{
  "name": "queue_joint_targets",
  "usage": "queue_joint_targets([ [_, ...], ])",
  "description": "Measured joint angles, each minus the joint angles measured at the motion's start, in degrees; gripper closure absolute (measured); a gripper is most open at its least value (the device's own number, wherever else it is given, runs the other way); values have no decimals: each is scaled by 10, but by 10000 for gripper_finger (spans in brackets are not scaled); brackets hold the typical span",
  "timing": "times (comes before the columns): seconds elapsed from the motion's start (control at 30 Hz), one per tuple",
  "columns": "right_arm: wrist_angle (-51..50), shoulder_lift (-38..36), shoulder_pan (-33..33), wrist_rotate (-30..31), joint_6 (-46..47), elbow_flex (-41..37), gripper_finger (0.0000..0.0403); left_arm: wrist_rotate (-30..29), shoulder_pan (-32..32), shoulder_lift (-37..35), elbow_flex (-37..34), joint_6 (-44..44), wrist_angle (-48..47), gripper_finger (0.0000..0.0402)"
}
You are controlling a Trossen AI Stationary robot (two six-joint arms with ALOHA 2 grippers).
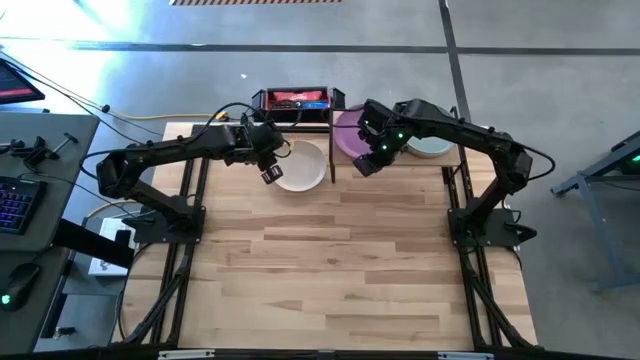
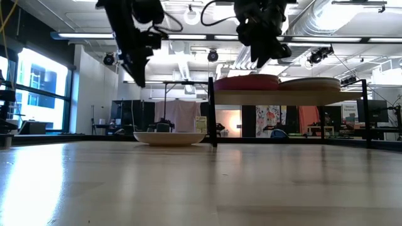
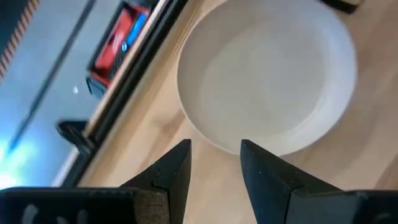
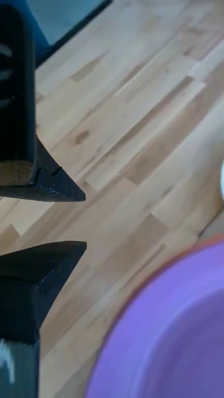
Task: Place and stack plates onto a shelf
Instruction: Stack the white plate on top of the purple plate on the shelf
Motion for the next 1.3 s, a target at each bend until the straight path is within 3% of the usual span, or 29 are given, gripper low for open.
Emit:
queue_joint_targets([
  [0.33,1,-7,0,-1,-16,0,311,59,69,1,-69,-191,26,275],
  [0.53,5,-7,0,-1,-25,0,311,144,111,30,-89,-208,86,275],
  [0.8,10,-7,0,-1,-27,0,311,128,143,80,-89,-224,88,275],
  [1.3,10,-7,0,-1,-42,0,311,186,147,186,-89,-239,143,275],
])
